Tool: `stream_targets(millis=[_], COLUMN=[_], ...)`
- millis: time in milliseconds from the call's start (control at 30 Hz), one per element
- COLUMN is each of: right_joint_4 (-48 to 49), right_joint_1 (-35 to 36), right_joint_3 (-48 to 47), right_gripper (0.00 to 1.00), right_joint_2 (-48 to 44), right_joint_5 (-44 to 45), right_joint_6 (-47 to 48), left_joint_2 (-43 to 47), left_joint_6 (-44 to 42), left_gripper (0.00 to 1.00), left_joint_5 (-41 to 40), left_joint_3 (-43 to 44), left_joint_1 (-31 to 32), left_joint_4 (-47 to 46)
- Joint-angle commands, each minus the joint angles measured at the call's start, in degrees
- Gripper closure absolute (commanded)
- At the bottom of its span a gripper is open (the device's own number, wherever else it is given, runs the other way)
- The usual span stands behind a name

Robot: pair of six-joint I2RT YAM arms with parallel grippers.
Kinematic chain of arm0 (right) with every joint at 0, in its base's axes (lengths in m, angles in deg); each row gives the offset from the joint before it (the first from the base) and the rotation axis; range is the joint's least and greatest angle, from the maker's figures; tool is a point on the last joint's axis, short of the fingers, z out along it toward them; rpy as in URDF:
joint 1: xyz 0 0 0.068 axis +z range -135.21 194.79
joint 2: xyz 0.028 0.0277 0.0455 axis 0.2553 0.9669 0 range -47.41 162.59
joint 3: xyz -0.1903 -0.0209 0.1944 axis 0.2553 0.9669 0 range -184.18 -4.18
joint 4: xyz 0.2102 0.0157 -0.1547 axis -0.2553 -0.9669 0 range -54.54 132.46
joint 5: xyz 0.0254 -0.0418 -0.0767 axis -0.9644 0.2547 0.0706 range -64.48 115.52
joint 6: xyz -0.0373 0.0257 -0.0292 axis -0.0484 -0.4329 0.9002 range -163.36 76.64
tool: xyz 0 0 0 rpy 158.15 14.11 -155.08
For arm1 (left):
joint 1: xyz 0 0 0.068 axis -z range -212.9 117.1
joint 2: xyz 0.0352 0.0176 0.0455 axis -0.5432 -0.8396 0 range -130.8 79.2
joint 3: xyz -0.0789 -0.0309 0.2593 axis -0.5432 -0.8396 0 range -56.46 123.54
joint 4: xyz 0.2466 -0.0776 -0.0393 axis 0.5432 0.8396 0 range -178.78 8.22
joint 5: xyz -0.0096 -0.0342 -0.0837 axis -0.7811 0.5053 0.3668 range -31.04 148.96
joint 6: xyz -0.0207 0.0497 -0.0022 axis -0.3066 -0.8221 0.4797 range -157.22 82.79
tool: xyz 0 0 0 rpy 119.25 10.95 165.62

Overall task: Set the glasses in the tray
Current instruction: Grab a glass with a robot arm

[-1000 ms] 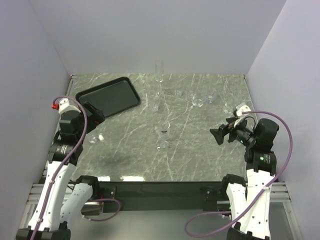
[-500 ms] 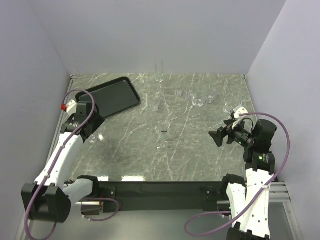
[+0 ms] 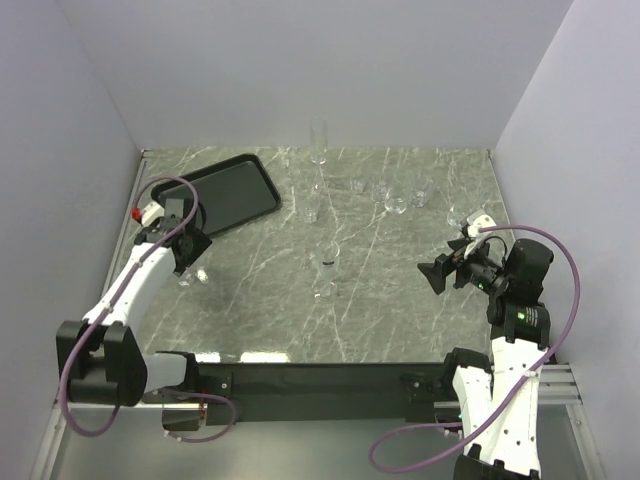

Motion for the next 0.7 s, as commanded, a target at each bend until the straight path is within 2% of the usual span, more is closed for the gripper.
stream_targets(millis=[0,233,533,667], right_joint_4=[0.46,0.11,-0.24,-0.42], right_joint_1=[-0.16,-0.07,-0.07,-0.16], right_joint_3=[0.62,0.53,0.44,0.35], right_gripper=[0.03,0.03,0.04,0.04], right_joint_2=[-0.49,-0.66,-0.58,-0.58], right_joint_5=[0.08,-0.01,0.08,-0.10], right_joint_6=[0.62,0.79,0.97,1.14], left_joint_2=[-3.08,-7.56,-11.95,-13.80], left_joint_6=[1.59,2.03,1.24,1.07], left_gripper=[0.34,0.38,0.53,0.56], left_joint_5=[-2.10,-2.99,-4.39,-4.22], left_joint_3=[2.55,2.90,3.34,3.69], left_joint_1=[-0.58,-0.84,-0.93,-1.02], left_joint_4=[-0.37,-1.60,-2.66,-3.09])
